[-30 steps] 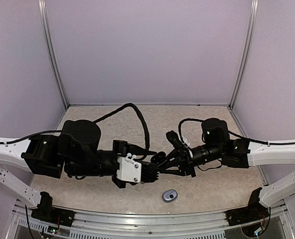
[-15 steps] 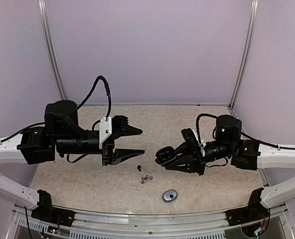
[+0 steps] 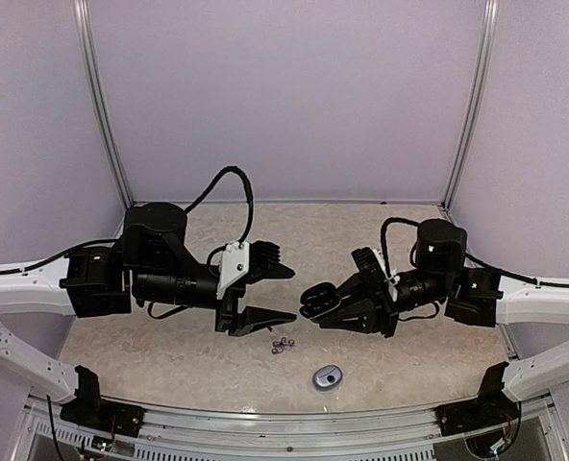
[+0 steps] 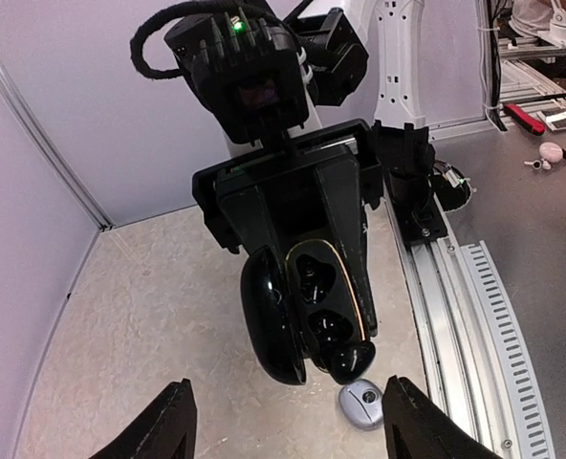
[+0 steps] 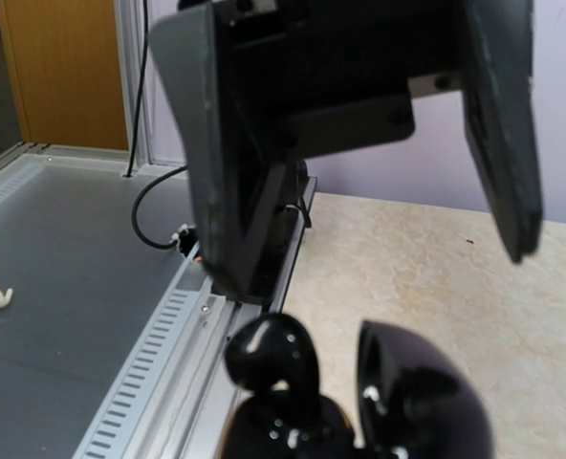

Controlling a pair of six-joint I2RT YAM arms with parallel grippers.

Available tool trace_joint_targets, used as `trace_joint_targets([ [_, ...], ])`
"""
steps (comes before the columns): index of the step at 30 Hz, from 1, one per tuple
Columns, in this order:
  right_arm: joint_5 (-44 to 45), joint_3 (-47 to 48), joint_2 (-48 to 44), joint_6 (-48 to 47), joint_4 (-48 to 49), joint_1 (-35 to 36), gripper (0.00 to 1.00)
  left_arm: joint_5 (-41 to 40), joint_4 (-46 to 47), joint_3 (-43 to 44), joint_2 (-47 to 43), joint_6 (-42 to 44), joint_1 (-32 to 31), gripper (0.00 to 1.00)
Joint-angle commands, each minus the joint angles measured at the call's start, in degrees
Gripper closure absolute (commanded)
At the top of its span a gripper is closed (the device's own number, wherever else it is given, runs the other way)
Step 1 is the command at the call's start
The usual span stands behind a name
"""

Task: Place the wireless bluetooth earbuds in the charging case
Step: Adjust the left earbud in the left side groove of the charging case.

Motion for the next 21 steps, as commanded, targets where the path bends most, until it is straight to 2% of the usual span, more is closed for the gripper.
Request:
trace_joint_targets([
  [1, -1.41, 1.39, -0.19, -0.82, 1.11, -0.25, 1.00, -1.36, 0.99, 2.87, 1.18, -1.09, 0.07, 0.33],
  [13, -0.99, 1.05, -0.55, -0.83, 1.23, -0.08, 1.00, -1.26, 0.63, 4.74, 3.66, 0.01, -0.50, 0.34],
  [21, -0.98, 0.86, -0.80, -0.82, 1.37, 0.02, 1.00, -4.01, 1.47, 5.64, 5.07, -0.08, -0.51, 0.36],
])
